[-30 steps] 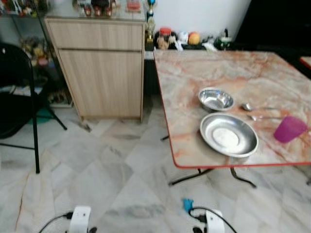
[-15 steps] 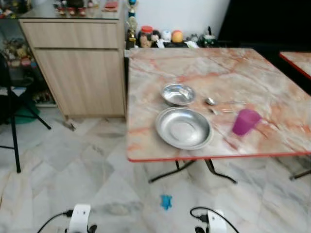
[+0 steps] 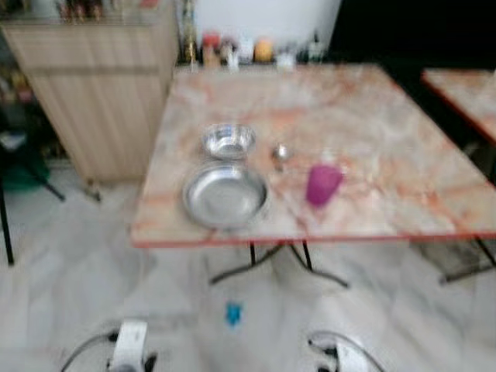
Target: Setting the table
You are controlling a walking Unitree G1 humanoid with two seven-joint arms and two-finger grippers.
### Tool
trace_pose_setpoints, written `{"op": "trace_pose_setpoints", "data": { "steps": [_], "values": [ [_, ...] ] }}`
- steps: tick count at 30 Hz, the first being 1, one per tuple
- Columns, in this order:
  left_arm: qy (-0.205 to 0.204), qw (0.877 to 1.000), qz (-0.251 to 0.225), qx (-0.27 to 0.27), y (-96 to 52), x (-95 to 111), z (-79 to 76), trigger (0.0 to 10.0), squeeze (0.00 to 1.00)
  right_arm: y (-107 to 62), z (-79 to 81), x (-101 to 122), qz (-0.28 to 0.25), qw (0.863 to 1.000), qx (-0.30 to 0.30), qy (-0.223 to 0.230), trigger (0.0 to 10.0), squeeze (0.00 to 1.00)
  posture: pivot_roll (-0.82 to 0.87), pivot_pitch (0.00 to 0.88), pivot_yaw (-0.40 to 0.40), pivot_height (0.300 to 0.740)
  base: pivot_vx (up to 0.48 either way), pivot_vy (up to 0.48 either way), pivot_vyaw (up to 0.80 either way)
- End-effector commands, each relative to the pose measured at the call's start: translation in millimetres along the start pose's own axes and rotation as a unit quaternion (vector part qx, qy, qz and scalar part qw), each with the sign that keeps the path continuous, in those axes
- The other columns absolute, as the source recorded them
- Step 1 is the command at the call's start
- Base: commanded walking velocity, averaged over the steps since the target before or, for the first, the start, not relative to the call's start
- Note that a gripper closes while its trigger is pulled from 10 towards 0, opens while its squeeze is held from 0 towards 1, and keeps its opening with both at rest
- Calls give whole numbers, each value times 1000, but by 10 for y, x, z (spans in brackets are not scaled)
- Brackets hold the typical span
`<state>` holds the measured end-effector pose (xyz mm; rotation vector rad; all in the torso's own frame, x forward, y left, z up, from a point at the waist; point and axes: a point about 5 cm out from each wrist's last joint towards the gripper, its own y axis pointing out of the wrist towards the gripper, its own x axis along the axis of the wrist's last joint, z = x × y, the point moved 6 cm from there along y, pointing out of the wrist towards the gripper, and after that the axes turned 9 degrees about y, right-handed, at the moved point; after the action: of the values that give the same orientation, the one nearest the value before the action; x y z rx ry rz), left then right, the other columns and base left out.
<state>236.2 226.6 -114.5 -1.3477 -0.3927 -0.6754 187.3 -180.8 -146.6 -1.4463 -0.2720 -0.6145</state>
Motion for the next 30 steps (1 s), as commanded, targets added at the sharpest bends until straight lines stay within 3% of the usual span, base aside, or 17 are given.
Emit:
{"op": "trace_pose_setpoints", "data": {
  "steps": [1,8,12,14,15,16,19,20,21,22,24,25,26,27,28,29,30],
  "values": [
    [-4,999,-23,34,-10,110,222,10000,0,15,107,10,-1,1000,11,3,10000,0,141,0,-53,740,0,0,0],
    [-14,994,-77,78,-41,348,475,10000,0,19,130,25,-2,1000,13,4,10000,0,139,0,-49,740,0,0,0],
    [11,976,-134,170,-166,591,868,10000,0,20,130,27,-3,1000,13,4,10000,0,142,0,-51,740,0,0,0],
    [13,973,-140,186,-192,615,931,10000,0,20,130,26,-2,1000,13,4,10000,0,142,0,-51,740,0,0,0],
    [15,952,-164,259,-333,716,1228,10000,0,19,125,20,-1,1000,12,2,10000,0,147,0,-57,740,0,0,0],
    [17,935,-187,299,-439,811,1387,10000,0,18,121,16,0,1000,12,0,10000,0,150,0,-60,740,0,0,0],
    [46,907,-251,335,-615,1128,1531,10000,0,18,125,15,0,1000,13,-1,10000,0,150,0,-64,740,0,0,0],
    [46,907,-251,335,-615,1128,1531,10000,0,18,125,15,0,1000,13,-1,10000,0,150,0,-64,740,0,0,0],
    [47,888,-309,339,-740,1435,1567,10000,0,19,131,21,-1,1000,14,-1,10000,0,149,0,-64,740,0,0,0],
    [50,877,-343,334,-809,1628,1551,10000,0,20,134,28,-2,1000,15,-1,10000,0,150,0,-65,740,0,0,0],
    [56,864,-380,326,-891,1842,1512,10000,0,21,136,38,-4,1000,16,-1,10000,0,152,0,-66,740,0,0,0],
    [54,853,-428,295,-975,2148,1385,10000,0,24,148,56,-7,1000,16,0,10000,0,151,0,-66,740,0,0,0],
    [54,853,-428,295,-975,2148,1385,10000,0,24,148,56,-7,1000,16,0,10000,0,151,0,-66,740,0,0,0],
    [43,841,-479,249,-1079,2489,1205,10000,0,29,167,83,-12,1000,18,1,10000,0,148,0,-66,740,0,0,0],
    [40,838,-490,237,-1107,2566,1158,10000,0,30,171,92,-13,1000,18,2,10000,0,148,0,-66,740,0,0,0],
    [49,831,-522,186,-1176,2798,925,10000,0,32,184,102,-15,1000,19,2,10000,0,146,0,-65,740,0,0,0],
    [50,831,-531,156,-1190,2880,794,10000,0,33,193,105,-15,1000,19,2,10000,0,142,0,-62,740,0,0,0]
  ]
}}
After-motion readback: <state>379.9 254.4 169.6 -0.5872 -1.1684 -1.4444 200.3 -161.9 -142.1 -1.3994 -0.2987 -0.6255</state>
